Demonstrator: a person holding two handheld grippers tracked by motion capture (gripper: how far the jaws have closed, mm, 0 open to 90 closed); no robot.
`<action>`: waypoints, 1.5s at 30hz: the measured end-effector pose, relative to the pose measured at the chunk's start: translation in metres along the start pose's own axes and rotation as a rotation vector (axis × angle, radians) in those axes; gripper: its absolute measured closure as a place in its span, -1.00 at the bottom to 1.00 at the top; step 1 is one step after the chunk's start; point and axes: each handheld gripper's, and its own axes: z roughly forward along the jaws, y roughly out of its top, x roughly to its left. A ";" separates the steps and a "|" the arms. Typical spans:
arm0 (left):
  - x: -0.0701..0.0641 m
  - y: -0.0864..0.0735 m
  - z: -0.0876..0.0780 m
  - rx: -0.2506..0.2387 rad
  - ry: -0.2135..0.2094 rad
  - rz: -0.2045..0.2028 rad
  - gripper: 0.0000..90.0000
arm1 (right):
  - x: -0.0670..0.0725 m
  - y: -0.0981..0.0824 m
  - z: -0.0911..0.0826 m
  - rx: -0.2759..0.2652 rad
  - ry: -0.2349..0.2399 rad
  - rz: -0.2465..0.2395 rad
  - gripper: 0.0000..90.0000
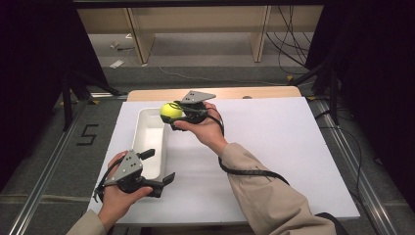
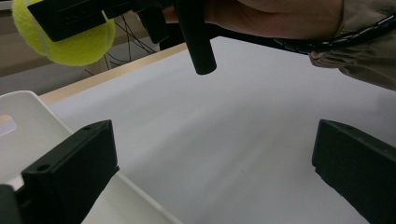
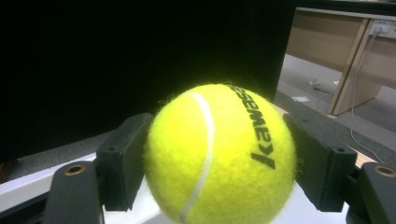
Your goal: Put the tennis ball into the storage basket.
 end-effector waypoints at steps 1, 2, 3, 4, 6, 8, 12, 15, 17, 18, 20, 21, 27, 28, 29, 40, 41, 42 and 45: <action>0.000 0.000 0.000 0.000 -0.001 0.000 -1.00 | 0.000 0.000 0.000 -0.002 0.001 -0.001 -0.39; 0.000 0.000 0.000 0.002 -0.001 0.001 -1.00 | 0.001 0.000 0.001 -0.002 0.001 -0.001 -0.39; 0.000 0.000 0.000 0.002 -0.001 0.002 -1.00 | 0.001 0.001 0.001 -0.003 0.001 -0.002 -0.39; 0.000 0.000 0.001 0.001 -0.001 0.001 -1.00 | 0.002 0.001 0.001 -0.004 0.003 -0.003 -0.39; 0.000 0.000 0.001 0.001 -0.002 0.001 -1.00 | 0.002 0.002 0.001 -0.004 0.004 -0.004 -0.39; 0.000 0.000 0.001 0.001 -0.002 0.000 -1.00 | 0.002 0.003 0.001 -0.007 0.004 -0.003 -0.39; -0.001 0.000 0.001 0.001 -0.004 0.001 -1.00 | 0.002 0.003 0.002 -0.007 0.007 -0.004 -0.39; -0.001 0.000 0.001 0.001 -0.003 0.001 -1.00 | 0.003 0.003 0.003 -0.005 0.008 -0.006 -0.39; -0.001 0.000 0.000 0.000 -0.002 0.001 -1.00 | 0.003 0.004 0.003 -0.008 0.011 -0.004 -0.39; 0.000 0.000 0.000 0.001 -0.002 0.001 -1.00 | 0.004 0.004 0.004 -0.009 0.010 -0.004 -0.39; 0.000 0.000 0.000 0.000 -0.002 0.000 -1.00 | 0.004 0.005 0.004 -0.007 0.012 -0.006 -0.39; 0.000 0.000 0.000 0.000 -0.003 0.000 -1.00 | 0.004 0.005 0.004 -0.007 0.012 -0.007 -0.39; 0.000 0.000 0.000 0.000 -0.003 0.000 -1.00 | 0.006 0.004 0.007 -0.005 0.017 -0.001 -0.39; 0.000 0.000 0.000 -0.001 -0.003 0.000 -1.00 | 0.006 0.004 0.007 -0.003 0.017 -0.005 -0.39; 0.000 0.000 0.000 0.000 -0.004 0.001 -1.00 | 0.006 0.004 0.008 -0.004 0.018 -0.005 -0.39; 0.000 0.000 0.000 0.000 -0.004 0.001 -1.00 | 0.011 0.006 0.012 -0.002 0.028 -0.005 -0.39; 0.000 0.000 0.000 0.001 -0.004 0.001 -1.00 | 0.011 0.007 0.013 -0.003 0.029 -0.007 -0.39; 0.000 0.000 0.000 0.001 -0.003 0.001 -1.00 | 0.012 0.007 0.013 -0.005 0.030 -0.008 -0.39; 0.000 0.000 0.000 0.000 -0.003 0.001 -1.00 | 0.012 0.006 0.014 0.000 0.030 -0.005 -0.39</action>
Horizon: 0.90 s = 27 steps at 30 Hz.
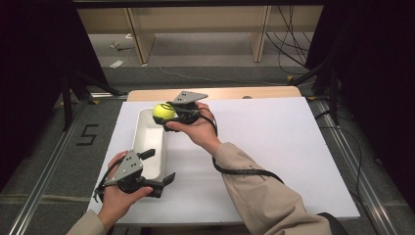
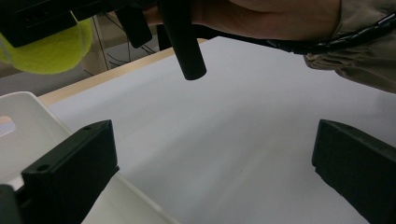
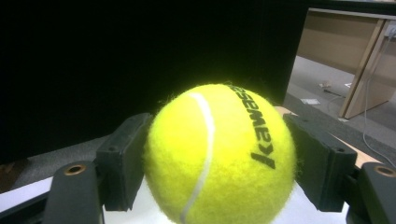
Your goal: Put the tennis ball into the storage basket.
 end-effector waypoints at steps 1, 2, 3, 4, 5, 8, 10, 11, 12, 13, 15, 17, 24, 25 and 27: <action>0.000 0.000 0.000 0.000 0.000 0.001 -1.00 | 0.000 0.000 0.000 0.000 0.002 -0.001 -0.39; 0.000 0.000 0.000 0.000 -0.001 0.001 -1.00 | 0.001 0.000 0.001 -0.002 0.001 -0.002 -0.39; 0.000 0.000 0.000 0.000 -0.001 0.001 -1.00 | 0.001 0.000 0.001 -0.003 0.002 -0.001 -0.39; 0.000 0.000 0.000 0.000 -0.001 0.001 -1.00 | 0.001 0.000 0.001 0.001 0.004 -0.002 -0.39; 0.000 0.000 0.000 -0.001 0.000 0.001 -1.00 | 0.001 0.000 0.002 0.001 0.003 -0.003 -0.39; 0.000 0.000 0.000 -0.001 0.000 0.000 -1.00 | 0.001 0.000 0.003 0.002 0.005 -0.002 -0.39; 0.000 0.000 0.000 -0.001 0.000 0.000 -1.00 | 0.002 -0.001 0.004 0.005 0.005 -0.001 -0.39; 0.000 0.000 0.000 -0.001 0.000 0.000 -1.00 | 0.002 -0.001 0.004 0.005 0.007 -0.001 -0.39; 0.000 0.000 0.000 -0.001 0.000 0.000 -1.00 | 0.002 -0.001 0.005 0.006 0.006 -0.001 -0.39; 0.000 0.000 0.000 -0.001 0.000 0.000 -1.00 | 0.002 -0.002 0.005 0.007 0.007 -0.001 -0.39; 0.000 0.000 0.000 -0.001 0.000 0.000 -1.00 | 0.002 -0.002 0.006 0.010 0.009 -0.002 -0.39; 0.000 0.000 0.000 -0.001 0.000 0.000 -1.00 | 0.003 -0.002 0.007 0.009 0.010 0.000 -0.39; 0.000 0.000 0.000 0.000 -0.001 0.001 -1.00 | 0.006 -0.003 0.011 0.013 0.016 -0.001 -0.39; 0.000 0.000 0.000 0.000 -0.001 0.000 -1.00 | 0.006 -0.003 0.011 0.015 0.016 -0.001 -0.39; 0.000 0.000 0.000 0.001 -0.002 0.000 -1.00 | 0.006 -0.003 0.011 0.018 0.017 -0.001 -0.39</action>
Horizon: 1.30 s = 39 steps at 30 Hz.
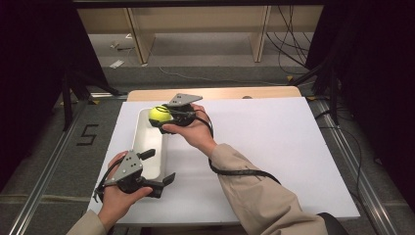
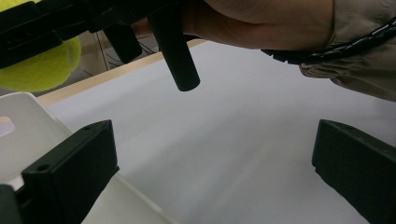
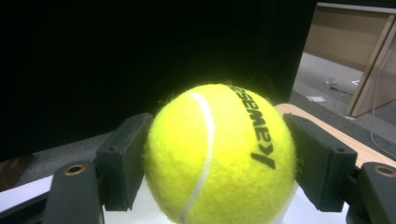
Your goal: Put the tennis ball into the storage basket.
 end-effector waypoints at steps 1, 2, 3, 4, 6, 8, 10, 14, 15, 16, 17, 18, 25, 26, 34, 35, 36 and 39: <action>0.000 0.000 0.000 0.000 -0.001 -0.001 -1.00 | 0.000 0.000 0.000 0.002 0.001 -0.002 -0.39; 0.000 0.000 0.000 0.000 -0.001 -0.001 -1.00 | 0.000 0.000 0.001 0.002 0.002 0.000 -0.39; 0.000 0.000 0.000 0.000 -0.001 -0.001 -1.00 | 0.000 0.000 0.001 0.003 0.002 -0.001 -0.39; 0.000 0.000 0.000 0.000 -0.001 -0.001 -1.00 | 0.000 0.000 0.002 0.002 0.004 0.000 -0.39; 0.000 0.000 0.000 -0.001 0.001 0.000 -1.00 | 0.000 0.001 0.003 0.006 0.004 -0.001 -0.39; 0.000 0.000 0.000 -0.002 -0.001 -0.001 -1.00 | 0.000 0.001 0.004 0.010 0.007 -0.002 -0.39; 0.000 0.000 0.000 -0.001 -0.003 -0.001 -1.00 | 0.000 0.001 0.005 0.012 0.008 -0.003 -0.39; 0.000 0.000 0.000 -0.001 -0.001 -0.001 -1.00 | 0.001 0.002 0.007 0.009 0.011 -0.005 -0.39; 0.000 0.000 0.000 -0.001 -0.001 -0.001 -1.00 | 0.001 0.003 0.007 0.015 0.014 -0.006 -0.39; 0.000 0.000 0.000 -0.001 -0.002 -0.001 -1.00 | 0.002 0.003 0.008 0.017 0.013 -0.007 -0.39; 0.000 0.000 0.000 -0.001 -0.001 0.000 -1.00 | 0.002 0.003 0.008 0.018 0.015 -0.008 -0.39; 0.000 0.000 0.000 -0.001 -0.003 0.003 -1.00 | 0.002 0.003 0.008 0.017 0.017 -0.007 -0.39; -0.001 0.000 0.000 0.000 -0.001 0.006 -1.00 | 0.004 0.003 0.010 0.020 0.020 -0.007 -0.39; -0.001 0.000 0.000 0.000 -0.001 0.006 -1.00 | 0.004 0.002 0.011 0.019 0.021 -0.009 -0.39; -0.001 0.000 0.000 -0.002 -0.001 0.004 -1.00 | 0.006 0.004 0.014 0.020 0.027 -0.012 -0.39; -0.001 0.000 0.000 -0.001 -0.001 0.005 -1.00 | 0.007 0.004 0.015 0.022 0.030 -0.013 -0.39; -0.001 0.000 0.000 -0.002 0.000 0.001 -1.00 | 0.007 0.004 0.016 0.023 0.031 -0.014 -0.39; -0.001 0.000 0.000 -0.004 0.001 0.001 -1.00 | 0.008 0.004 0.018 0.027 0.035 -0.015 -0.39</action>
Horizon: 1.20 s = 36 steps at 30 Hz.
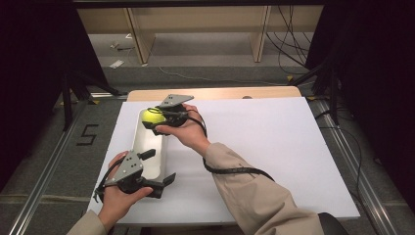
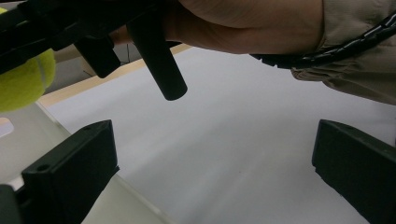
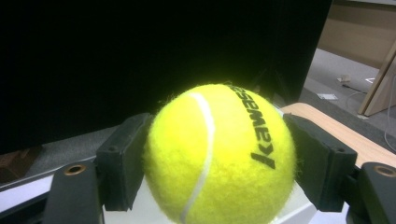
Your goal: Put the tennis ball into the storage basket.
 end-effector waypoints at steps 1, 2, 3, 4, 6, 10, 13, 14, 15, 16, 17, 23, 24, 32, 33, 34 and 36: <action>0.000 0.000 0.000 0.001 0.000 0.001 -1.00 | 0.000 0.000 0.001 0.002 0.000 0.001 -0.39; 0.000 0.000 0.000 0.001 0.000 0.000 -1.00 | 0.001 0.000 0.001 0.002 0.001 0.002 -0.39; 0.000 0.000 0.000 0.001 -0.002 0.000 -1.00 | 0.001 0.000 0.002 0.003 0.001 0.002 -0.39; 0.000 0.000 0.000 0.002 -0.002 0.000 -1.00 | 0.001 0.000 0.002 0.005 0.001 0.001 -0.39; 0.000 0.000 0.000 0.003 -0.003 0.001 -1.00 | 0.002 0.000 0.003 0.003 0.003 0.002 -0.39; 0.000 0.000 0.000 0.002 -0.003 0.002 -1.00 | 0.004 0.000 0.005 0.010 0.006 -0.001 -0.39; 0.000 0.000 0.001 0.004 -0.003 0.002 -1.00 | 0.004 0.000 0.006 0.011 0.007 -0.001 -0.39; 0.000 0.000 0.001 0.004 -0.004 0.003 -1.00 | 0.005 0.000 0.007 0.010 0.008 0.001 -0.39; 0.000 0.000 0.001 0.004 -0.003 0.003 -1.00 | 0.005 0.000 0.007 0.011 0.007 0.000 -0.39; -0.001 0.000 0.001 0.004 -0.004 0.003 -1.00 | 0.005 -0.001 0.007 0.014 0.008 -0.001 -0.39; 0.000 0.000 0.001 0.005 -0.004 0.004 -1.00 | 0.005 -0.001 0.007 0.015 0.009 -0.001 -0.39; 0.000 0.000 0.000 0.004 -0.002 0.004 -1.00 | 0.007 -0.002 0.010 0.024 0.013 -0.003 -0.39; 0.000 0.000 0.000 0.003 -0.002 0.003 -1.00 | 0.008 -0.002 0.011 0.026 0.015 -0.004 -0.39; 0.000 0.000 0.000 0.002 -0.002 0.004 -1.00 | 0.008 -0.005 0.015 0.037 0.018 -0.002 -0.39; 0.000 0.000 0.000 0.003 -0.003 0.003 -1.00 | 0.008 -0.005 0.015 0.037 0.020 -0.002 -0.39; 0.000 0.000 0.000 0.003 -0.003 0.004 -1.00 | 0.008 -0.005 0.015 0.038 0.019 -0.002 -0.39; 0.000 0.000 0.000 0.002 -0.002 0.004 -1.00 | 0.008 -0.005 0.016 0.038 0.019 -0.001 -0.39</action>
